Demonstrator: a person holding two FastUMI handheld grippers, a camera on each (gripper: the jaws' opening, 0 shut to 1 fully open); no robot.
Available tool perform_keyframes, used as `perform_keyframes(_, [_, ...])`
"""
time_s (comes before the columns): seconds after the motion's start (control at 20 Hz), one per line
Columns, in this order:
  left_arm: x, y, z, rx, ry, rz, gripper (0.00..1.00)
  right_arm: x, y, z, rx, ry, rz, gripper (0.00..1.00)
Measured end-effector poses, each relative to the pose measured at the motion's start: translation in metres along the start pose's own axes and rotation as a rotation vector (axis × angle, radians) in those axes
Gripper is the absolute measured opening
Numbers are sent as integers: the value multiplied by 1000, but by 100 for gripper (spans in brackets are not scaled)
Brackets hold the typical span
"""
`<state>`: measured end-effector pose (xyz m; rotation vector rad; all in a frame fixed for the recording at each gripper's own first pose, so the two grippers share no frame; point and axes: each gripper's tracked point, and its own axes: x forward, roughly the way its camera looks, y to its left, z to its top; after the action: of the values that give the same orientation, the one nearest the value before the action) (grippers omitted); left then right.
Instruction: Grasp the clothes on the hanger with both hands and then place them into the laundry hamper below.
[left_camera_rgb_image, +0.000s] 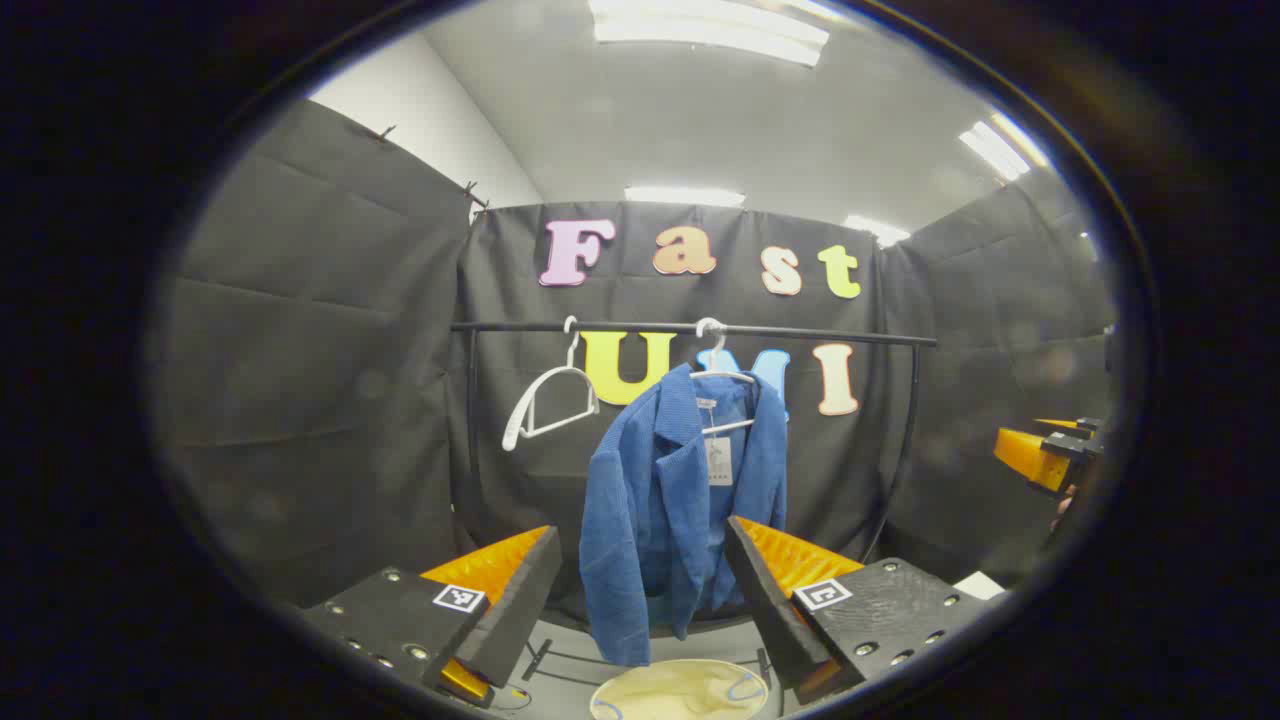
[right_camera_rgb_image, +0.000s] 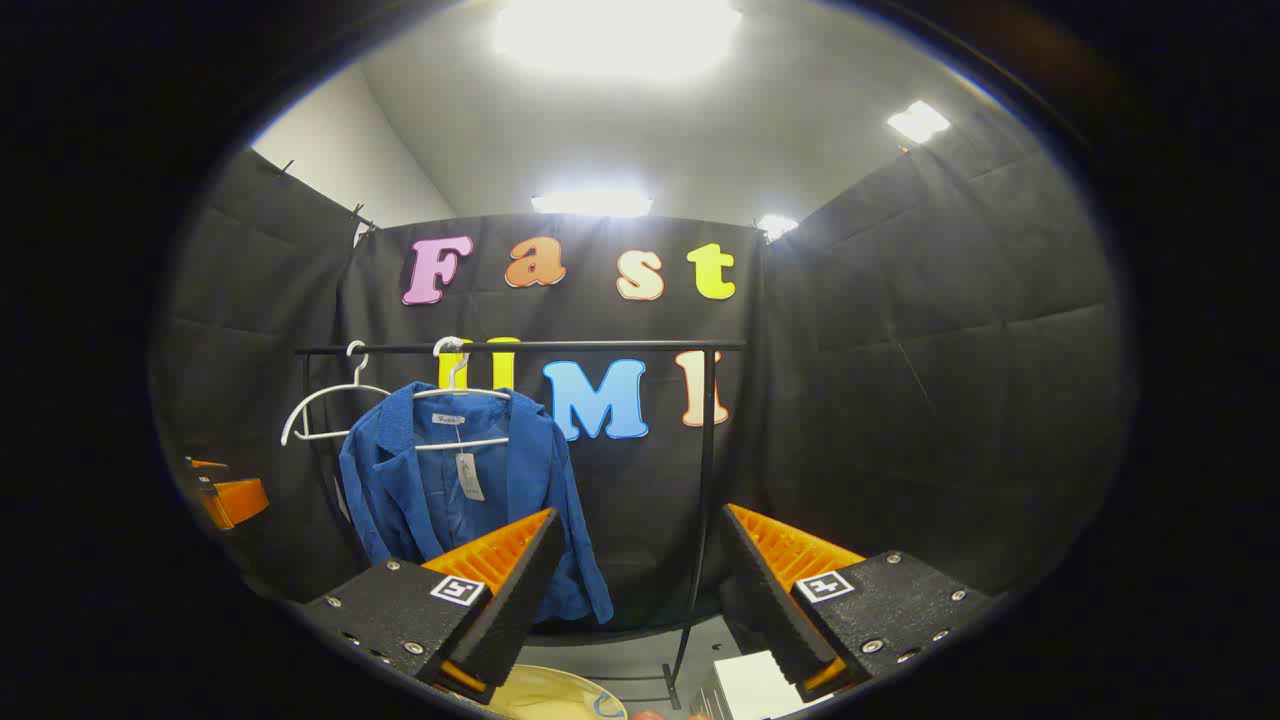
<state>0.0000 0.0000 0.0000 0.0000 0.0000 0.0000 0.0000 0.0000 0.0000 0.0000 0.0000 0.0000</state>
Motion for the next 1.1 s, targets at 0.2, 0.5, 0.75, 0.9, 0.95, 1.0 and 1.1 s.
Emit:
perform_keyframes(0.2, [0,0,-2,-7,-4,-12,96,1,2,-7,-1,12,-5,96])
perform_keyframes(0.5, [3,4,-6,-31,-3,-12,96,-2,0,-15,-13,21,-13,96])
perform_keyframes(0.75, [4,9,-11,-25,16,-5,96,-1,10,-22,-3,51,2,96])
perform_keyframes(0.9, [3,11,-13,-44,23,-5,96,5,21,-20,-6,62,25,96])
perform_keyframes(0.95, [4,11,-12,-57,24,-8,96,6,26,-18,-5,62,36,96])
perform_keyframes(1.0, [4,9,-12,-70,20,-12,96,7,28,-19,0,66,44,96])
perform_keyframes(1.1, [2,12,-5,-84,8,-4,96,13,36,-19,23,83,71,96])
